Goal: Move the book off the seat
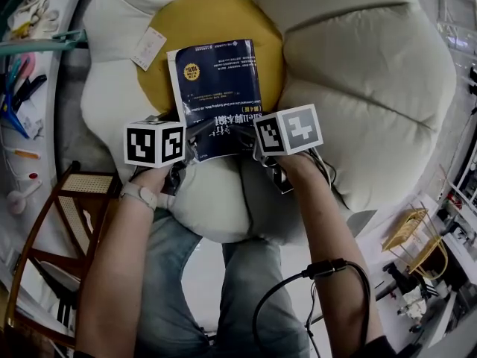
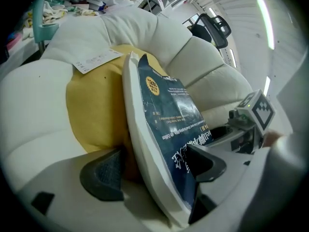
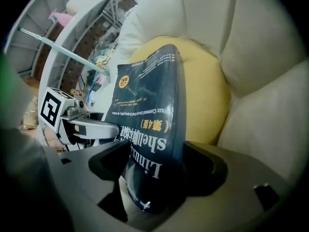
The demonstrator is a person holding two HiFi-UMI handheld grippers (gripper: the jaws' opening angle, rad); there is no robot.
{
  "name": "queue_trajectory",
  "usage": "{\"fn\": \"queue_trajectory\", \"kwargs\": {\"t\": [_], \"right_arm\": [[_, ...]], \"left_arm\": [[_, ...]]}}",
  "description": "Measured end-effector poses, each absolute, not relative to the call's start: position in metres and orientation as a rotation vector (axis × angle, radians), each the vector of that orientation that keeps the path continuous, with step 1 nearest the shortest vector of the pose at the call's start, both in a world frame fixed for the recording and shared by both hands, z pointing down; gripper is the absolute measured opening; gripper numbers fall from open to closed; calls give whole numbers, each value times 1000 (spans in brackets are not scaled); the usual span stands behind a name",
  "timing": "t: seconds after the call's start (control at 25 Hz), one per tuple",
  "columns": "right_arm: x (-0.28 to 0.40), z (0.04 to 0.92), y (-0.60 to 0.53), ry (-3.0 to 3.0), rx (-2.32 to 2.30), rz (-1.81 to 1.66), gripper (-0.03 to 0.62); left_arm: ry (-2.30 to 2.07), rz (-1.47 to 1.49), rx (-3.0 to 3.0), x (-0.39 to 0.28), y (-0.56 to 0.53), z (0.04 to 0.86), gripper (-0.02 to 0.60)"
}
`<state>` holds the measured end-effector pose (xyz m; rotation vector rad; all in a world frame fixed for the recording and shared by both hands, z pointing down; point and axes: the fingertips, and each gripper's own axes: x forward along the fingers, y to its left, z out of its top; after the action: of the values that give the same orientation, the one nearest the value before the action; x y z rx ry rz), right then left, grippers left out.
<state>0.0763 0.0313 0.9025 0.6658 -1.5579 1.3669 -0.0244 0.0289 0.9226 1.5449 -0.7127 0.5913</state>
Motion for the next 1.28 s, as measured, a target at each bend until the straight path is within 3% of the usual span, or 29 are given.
{"fn": "queue_trajectory", "kwargs": {"t": [0.12, 0.36, 0.72, 1.28], "right_arm": [[76, 901, 31, -1565, 670, 1363, 339], [76, 889, 28, -1607, 713, 1332, 336], [71, 855, 20, -1689, 822, 1443, 222], [77, 775, 3, -1929, 1052, 1564, 196]], "left_arm": [[-714, 609, 1548, -25, 28, 920, 386], [-812, 614, 1560, -30, 26, 906, 301], [-899, 548, 1599, -39, 18, 874, 161], [-947, 354, 1708, -42, 0, 792, 149]]}}
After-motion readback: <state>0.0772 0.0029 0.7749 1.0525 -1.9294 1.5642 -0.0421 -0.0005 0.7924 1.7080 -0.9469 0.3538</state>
